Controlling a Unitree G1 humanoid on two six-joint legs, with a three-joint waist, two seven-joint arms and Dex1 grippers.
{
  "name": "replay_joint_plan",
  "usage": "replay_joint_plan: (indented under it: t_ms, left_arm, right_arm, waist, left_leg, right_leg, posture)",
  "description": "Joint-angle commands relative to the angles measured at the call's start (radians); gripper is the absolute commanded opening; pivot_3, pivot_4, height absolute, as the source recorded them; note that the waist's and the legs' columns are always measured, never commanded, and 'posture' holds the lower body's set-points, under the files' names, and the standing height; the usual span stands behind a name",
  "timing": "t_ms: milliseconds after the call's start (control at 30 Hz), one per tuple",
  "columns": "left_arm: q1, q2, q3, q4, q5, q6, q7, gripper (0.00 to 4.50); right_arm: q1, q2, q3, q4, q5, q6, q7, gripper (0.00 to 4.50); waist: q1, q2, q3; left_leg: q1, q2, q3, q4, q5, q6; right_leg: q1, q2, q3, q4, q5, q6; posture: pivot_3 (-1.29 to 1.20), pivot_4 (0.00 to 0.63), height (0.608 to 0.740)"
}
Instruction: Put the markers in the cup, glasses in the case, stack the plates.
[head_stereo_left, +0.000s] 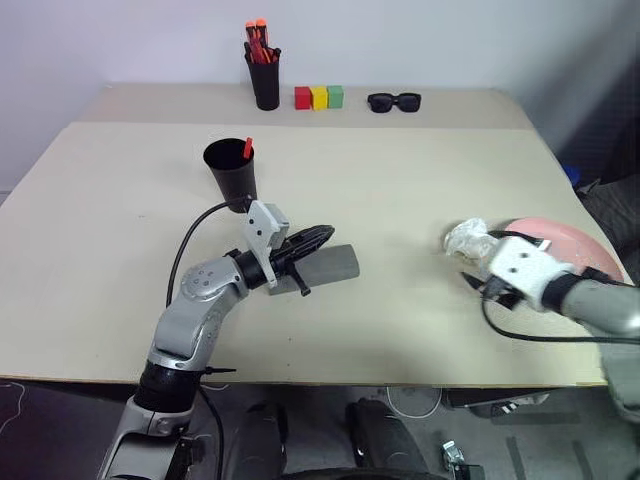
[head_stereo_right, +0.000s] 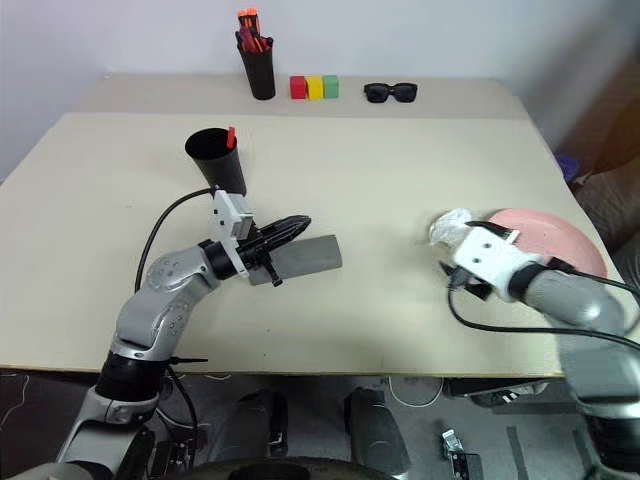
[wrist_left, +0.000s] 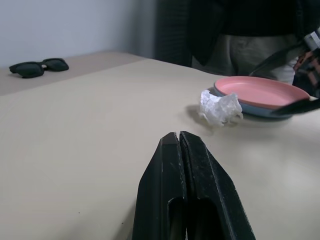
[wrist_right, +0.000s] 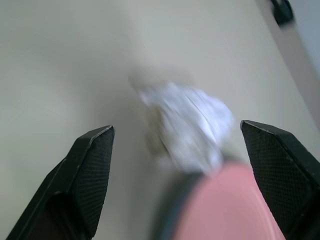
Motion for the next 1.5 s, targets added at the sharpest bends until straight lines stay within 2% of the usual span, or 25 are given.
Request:
replay_joint_plan:
  t_ms: [33, 167, 267, 467, 500, 700, 833, 967, 1067, 1100, 1300, 1500]
  left_arm:
    - [0.004, 0.012, 0.011, -0.055, -0.006, -0.004, 0.011, 0.00]
    - [0.020, 0.018, 0.012, -0.082, -0.008, 0.004, 0.032, 0.00]
    - [0.029, 0.021, 0.009, -0.101, -0.011, 0.011, 0.044, 0.00]
    - [0.038, 0.021, 0.007, -0.120, -0.012, 0.023, 0.060, 0.00]
    - [0.037, 0.021, 0.007, -0.120, -0.012, 0.024, 0.060, 0.00]
    - [0.024, 0.020, 0.006, -0.103, -0.010, 0.020, 0.057, 0.00]
    - [0.016, 0.015, 0.001, -0.083, -0.014, 0.014, 0.043, 0.00]
    - [0.001, 0.004, -0.009, -0.056, -0.013, 0.003, 0.030, 0.00]
    - [-0.017, -0.008, -0.012, -0.033, -0.008, -0.005, 0.024, 0.00]
    - [-0.023, -0.010, -0.012, -0.025, -0.007, -0.008, 0.022, 0.00]
    - [-0.029, -0.009, 0.014, -0.009, -0.005, -0.020, 0.034, 0.00]
    - [0.000, 0.000, 0.117, -0.039, -0.006, -0.022, 0.135, 0.00]
  right_arm:
    - [-0.064, -0.005, 0.096, 0.127, -0.163, -0.106, -0.119, 4.09]
    - [-0.125, 0.024, 0.170, 0.273, -0.274, -0.172, -0.248, 4.09]
    - [-0.142, 0.017, 0.209, 0.329, -0.355, -0.216, -0.310, 3.28]
    - [-0.153, 0.023, 0.212, 0.326, -0.386, -0.242, -0.333, 0.26]
    - [-0.152, 0.020, 0.210, 0.320, -0.394, -0.244, -0.337, 0.12]
    - [-0.114, -0.019, 0.108, 0.190, -0.390, -0.240, -0.340, 0.12]
    - [0.001, -0.070, -0.084, 0.076, -0.352, -0.174, -0.276, 0.12]
    - [0.119, -0.101, -0.201, 0.074, -0.333, -0.145, -0.225, 0.12]
    - [0.179, -0.108, -0.247, 0.092, -0.310, -0.143, -0.190, 0.95]
    - [0.190, -0.112, -0.252, 0.098, -0.310, -0.150, -0.187, 1.36]
    - [0.186, -0.135, -0.231, 0.154, -0.322, -0.201, -0.201, 4.44]
    - [0.088, -0.106, -0.174, 0.182, -0.236, -0.339, -0.198, 4.44]
  waist:
    - [0.003, 0.000, 0.000]
    - [0.006, 0.000, 0.000]
    - [0.005, 0.000, 0.000]
    - [0.004, 0.000, 0.000]
    - [0.004, 0.000, 0.000]
    - [0.004, 0.000, 0.000]
    - [0.013, 0.000, 0.000]
    - [0.007, 0.000, 0.000]
    - [0.002, 0.000, 0.000]
    - [-0.001, 0.000, 0.000]
    - [-0.001, 0.000, 0.000]
    - [-0.006, 0.000, 0.000]
  left_leg:
    - [0.000, 0.000, 0.000, 0.000, 0.000, 0.000]
    - [0.000, 0.000, 0.001, 0.000, 0.000, 0.000]
    - [0.000, 0.000, 0.001, 0.000, 0.000, 0.000]
    - [0.000, 0.000, 0.001, 0.000, 0.000, 0.000]
    - [0.000, 0.000, 0.001, 0.000, 0.000, 0.000]
    - [0.000, 0.000, 0.001, 0.000, 0.000, 0.000]
    - [-0.001, 0.000, 0.000, 0.000, 0.000, 0.000]
    - [0.000, 0.000, 0.000, 0.000, 0.000, 0.000]
    - [0.002, 0.000, 0.000, 0.000, 0.000, 0.000]
    - [0.002, 0.000, 0.000, 0.000, 0.000, 0.000]
    - [0.009, 0.000, 0.001, -0.002, 0.000, 0.000]
    - [0.010, 0.000, 0.001, -0.002, 0.000, 0.000]
  right_leg:
    - [0.000, 0.000, 0.000, 0.000, 0.000, 0.000]
    - [0.000, 0.000, 0.000, 0.000, 0.000, 0.000]
    - [0.000, 0.000, 0.000, 0.000, 0.000, 0.000]
    - [0.000, 0.000, 0.000, 0.000, 0.000, 0.000]
    - [0.000, 0.000, 0.000, 0.000, 0.000, 0.000]
    - [0.000, 0.000, 0.000, 0.000, 0.000, 0.000]
    - [0.000, 0.000, 0.000, 0.000, 0.000, 0.000]
    - [0.001, 0.000, 0.000, -0.001, 0.000, 0.000]
    - [0.002, 0.000, 0.000, -0.001, 0.000, 0.000]
    - [0.003, 0.000, 0.000, -0.001, 0.000, 0.000]
    - [0.008, 0.000, 0.000, -0.001, -0.002, -0.002]
    - [0.009, 0.000, 0.000, -0.001, -0.002, -0.002]
  posture:
    - [0.00, 0.150, 0.725]
    - [0.00, 0.150, 0.725]
    - [0.00, 0.150, 0.725]
    - [0.00, 0.150, 0.725]
    - [0.00, 0.150, 0.725]
    - [0.00, 0.150, 0.725]
    - [0.00, 0.150, 0.725]
    - [0.00, 0.150, 0.725]
    - [0.00, 0.150, 0.725]
    - [0.00, 0.150, 0.725]
    - [0.00, 0.150, 0.725]
    - [0.00, 0.150, 0.725]
